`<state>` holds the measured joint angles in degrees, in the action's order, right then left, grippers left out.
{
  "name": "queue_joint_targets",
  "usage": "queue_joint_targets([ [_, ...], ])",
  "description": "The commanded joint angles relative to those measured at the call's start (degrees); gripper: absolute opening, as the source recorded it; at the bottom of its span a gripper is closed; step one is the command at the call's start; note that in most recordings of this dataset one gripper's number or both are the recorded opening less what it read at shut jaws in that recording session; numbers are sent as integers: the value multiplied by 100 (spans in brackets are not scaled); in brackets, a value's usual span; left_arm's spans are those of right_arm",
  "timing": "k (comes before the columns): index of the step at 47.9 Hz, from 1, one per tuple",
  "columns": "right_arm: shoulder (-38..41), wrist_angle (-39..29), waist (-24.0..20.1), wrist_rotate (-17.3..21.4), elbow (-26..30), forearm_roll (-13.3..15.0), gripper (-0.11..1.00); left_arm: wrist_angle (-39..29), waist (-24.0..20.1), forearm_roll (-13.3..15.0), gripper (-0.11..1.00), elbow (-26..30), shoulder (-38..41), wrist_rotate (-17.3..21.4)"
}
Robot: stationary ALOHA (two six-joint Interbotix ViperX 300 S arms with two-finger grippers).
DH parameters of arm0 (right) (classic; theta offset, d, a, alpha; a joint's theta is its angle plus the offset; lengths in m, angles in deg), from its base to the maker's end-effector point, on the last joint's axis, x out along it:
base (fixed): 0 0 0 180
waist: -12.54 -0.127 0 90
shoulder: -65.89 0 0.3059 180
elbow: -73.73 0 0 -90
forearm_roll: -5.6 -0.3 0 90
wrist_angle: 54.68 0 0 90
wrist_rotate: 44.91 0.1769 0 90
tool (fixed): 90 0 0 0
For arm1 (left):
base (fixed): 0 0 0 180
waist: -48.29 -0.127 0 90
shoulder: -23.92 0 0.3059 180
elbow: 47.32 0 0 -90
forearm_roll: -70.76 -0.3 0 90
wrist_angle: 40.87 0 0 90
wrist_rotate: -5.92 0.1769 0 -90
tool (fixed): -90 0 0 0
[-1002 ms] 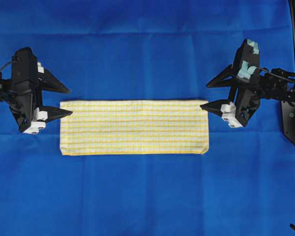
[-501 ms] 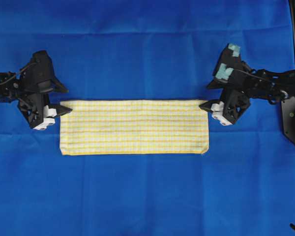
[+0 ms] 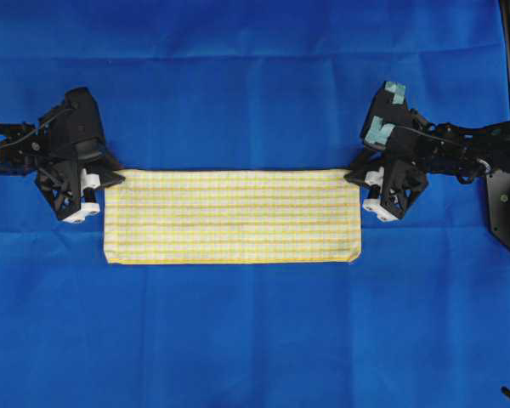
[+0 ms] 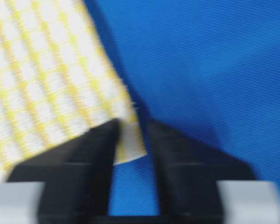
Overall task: Fold the yellow towel.
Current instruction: 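Grasp the left and right ends of the folded strip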
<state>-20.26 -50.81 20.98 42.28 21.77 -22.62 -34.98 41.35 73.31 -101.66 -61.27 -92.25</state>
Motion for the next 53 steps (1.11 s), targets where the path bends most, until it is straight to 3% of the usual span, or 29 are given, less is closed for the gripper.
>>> queue_joint_targets([
  [1,-35,0,9,-9,79,18,12,-176,26,0,9,26,26,26],
  [4,-35,-9,9,-18,79,18,3,-229,26,0,2,53,26,26],
  [23,-448,-9,26,18,35,18,3,-703,26,0,2,255,-281,26],
  [34,-1107,-193,167,44,-35,18,3,-1283,35,-26,2,483,-1107,44],
  [53,-2145,-650,220,44,26,132,3,-1573,35,-26,2,378,-2584,18],
])
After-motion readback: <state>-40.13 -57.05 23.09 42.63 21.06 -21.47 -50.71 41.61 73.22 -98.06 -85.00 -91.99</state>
